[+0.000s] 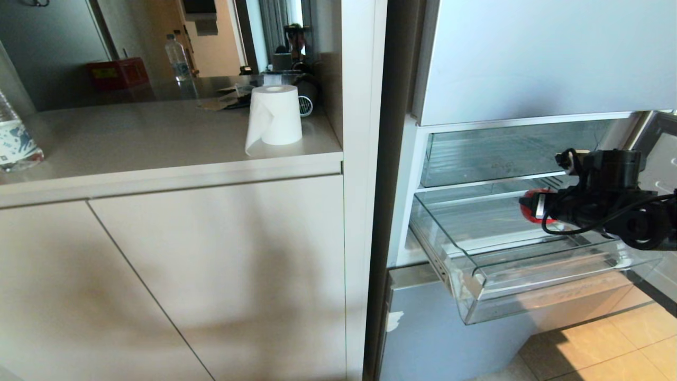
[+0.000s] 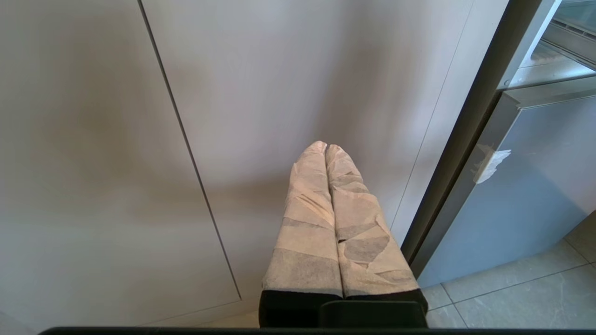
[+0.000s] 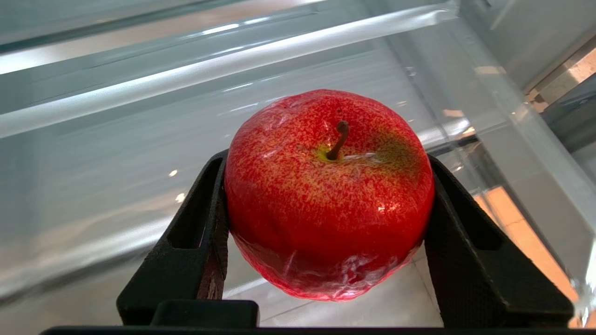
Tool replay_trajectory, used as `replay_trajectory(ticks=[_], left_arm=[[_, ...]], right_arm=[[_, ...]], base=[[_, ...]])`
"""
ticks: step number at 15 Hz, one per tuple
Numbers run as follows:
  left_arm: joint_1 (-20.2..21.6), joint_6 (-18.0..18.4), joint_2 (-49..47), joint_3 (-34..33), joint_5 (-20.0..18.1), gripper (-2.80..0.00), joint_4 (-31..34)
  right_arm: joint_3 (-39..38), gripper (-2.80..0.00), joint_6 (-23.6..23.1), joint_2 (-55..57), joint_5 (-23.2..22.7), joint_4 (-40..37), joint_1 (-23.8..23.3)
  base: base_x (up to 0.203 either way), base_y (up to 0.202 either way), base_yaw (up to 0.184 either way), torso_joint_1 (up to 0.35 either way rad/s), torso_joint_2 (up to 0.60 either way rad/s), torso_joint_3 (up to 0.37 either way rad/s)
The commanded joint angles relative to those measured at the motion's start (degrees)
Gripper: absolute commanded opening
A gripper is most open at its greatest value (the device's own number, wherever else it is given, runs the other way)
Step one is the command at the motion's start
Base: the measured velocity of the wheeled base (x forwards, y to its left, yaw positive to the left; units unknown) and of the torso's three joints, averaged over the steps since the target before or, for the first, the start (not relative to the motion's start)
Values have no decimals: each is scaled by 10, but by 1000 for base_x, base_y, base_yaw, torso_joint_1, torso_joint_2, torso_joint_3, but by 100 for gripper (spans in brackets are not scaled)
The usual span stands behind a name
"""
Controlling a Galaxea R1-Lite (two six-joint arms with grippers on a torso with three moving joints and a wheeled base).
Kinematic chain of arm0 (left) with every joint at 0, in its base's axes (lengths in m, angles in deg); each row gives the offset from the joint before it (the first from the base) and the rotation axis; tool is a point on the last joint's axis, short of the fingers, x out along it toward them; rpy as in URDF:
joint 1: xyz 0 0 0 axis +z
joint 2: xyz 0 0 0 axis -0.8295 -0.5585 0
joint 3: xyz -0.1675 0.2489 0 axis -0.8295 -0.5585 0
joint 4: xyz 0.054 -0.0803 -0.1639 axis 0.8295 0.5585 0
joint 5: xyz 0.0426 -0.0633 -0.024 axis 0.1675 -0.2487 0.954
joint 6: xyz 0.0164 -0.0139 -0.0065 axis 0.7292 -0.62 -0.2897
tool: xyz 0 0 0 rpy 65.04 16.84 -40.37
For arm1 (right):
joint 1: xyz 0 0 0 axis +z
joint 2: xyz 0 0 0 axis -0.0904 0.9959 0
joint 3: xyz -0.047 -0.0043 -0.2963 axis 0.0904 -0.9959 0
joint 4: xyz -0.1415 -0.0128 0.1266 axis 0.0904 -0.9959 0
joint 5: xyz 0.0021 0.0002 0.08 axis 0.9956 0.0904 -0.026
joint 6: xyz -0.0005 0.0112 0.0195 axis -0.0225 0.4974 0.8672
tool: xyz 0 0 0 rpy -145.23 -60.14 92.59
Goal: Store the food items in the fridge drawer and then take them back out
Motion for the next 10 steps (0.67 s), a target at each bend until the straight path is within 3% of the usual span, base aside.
replay_trajectory(ticks=[1, 10], left_arm=[[0, 0, 0, 0, 0, -280, 0], [0, 0, 0, 0, 0, -280, 0]], right_arm=[[30, -280, -1, 45, 0, 2, -10], [125, -280, -22, 115, -1, -41, -29]], base=[[0, 0, 0, 0, 0, 0], [0, 0, 0, 0, 0, 0]])
